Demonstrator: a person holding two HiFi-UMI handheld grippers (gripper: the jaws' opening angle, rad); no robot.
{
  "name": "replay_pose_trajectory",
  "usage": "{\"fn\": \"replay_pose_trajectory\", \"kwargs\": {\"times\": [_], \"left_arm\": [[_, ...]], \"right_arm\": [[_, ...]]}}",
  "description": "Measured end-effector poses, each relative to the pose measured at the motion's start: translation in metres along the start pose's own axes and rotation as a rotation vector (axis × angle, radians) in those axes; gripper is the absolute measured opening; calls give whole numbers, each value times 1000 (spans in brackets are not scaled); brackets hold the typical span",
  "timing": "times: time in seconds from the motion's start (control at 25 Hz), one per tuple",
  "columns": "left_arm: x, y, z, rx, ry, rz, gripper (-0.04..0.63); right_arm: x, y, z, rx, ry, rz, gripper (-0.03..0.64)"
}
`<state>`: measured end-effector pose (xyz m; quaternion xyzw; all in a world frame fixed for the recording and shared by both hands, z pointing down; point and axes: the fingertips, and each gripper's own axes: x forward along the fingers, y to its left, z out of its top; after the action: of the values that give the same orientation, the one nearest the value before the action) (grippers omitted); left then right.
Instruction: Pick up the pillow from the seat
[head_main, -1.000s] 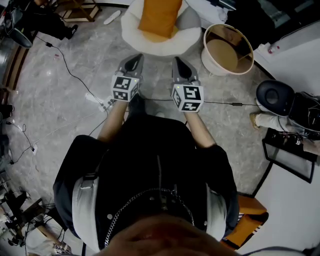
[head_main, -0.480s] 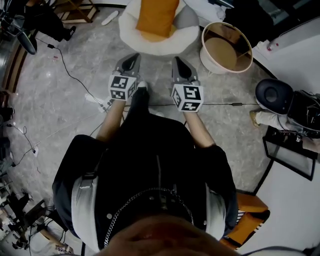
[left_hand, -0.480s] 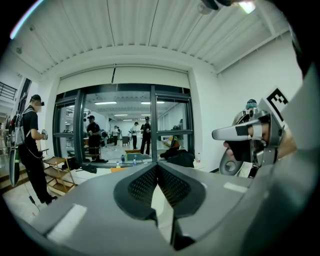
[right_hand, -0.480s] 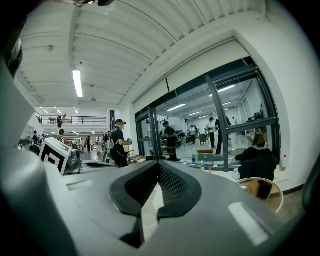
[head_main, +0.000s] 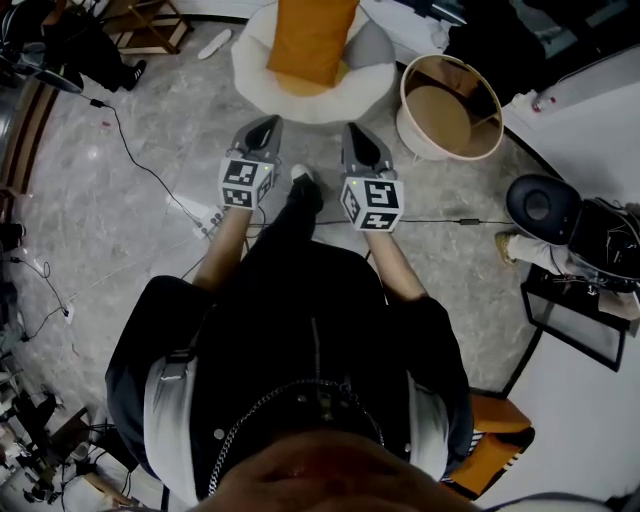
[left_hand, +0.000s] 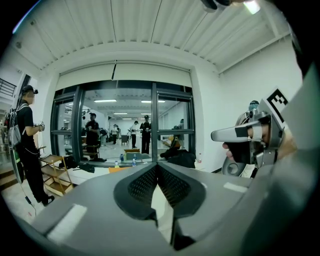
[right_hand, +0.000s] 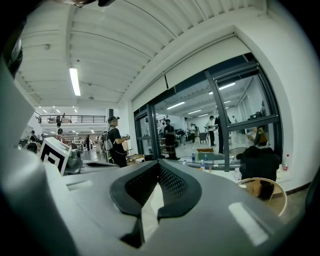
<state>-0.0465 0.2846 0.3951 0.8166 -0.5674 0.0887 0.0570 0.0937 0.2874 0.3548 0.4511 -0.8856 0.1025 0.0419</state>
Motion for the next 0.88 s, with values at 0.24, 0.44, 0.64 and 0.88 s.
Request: {"fn": "replay_pose_trajectory", "kwargs": {"times": [0.24, 0.44, 0.64, 0.88], "left_arm": [[39, 46, 0, -36, 3, 22, 11], [84, 80, 11, -61, 1, 35, 11], [136, 108, 29, -40, 14, 18, 11], [194, 161, 40, -45, 27, 25, 11]], "right_arm": [[55, -4, 6, -12, 25, 16, 2], [103, -26, 21, -25, 47, 15, 2], [162, -49, 39, -22, 70, 8, 2], [237, -67, 47, -32, 112, 18, 2]]}}
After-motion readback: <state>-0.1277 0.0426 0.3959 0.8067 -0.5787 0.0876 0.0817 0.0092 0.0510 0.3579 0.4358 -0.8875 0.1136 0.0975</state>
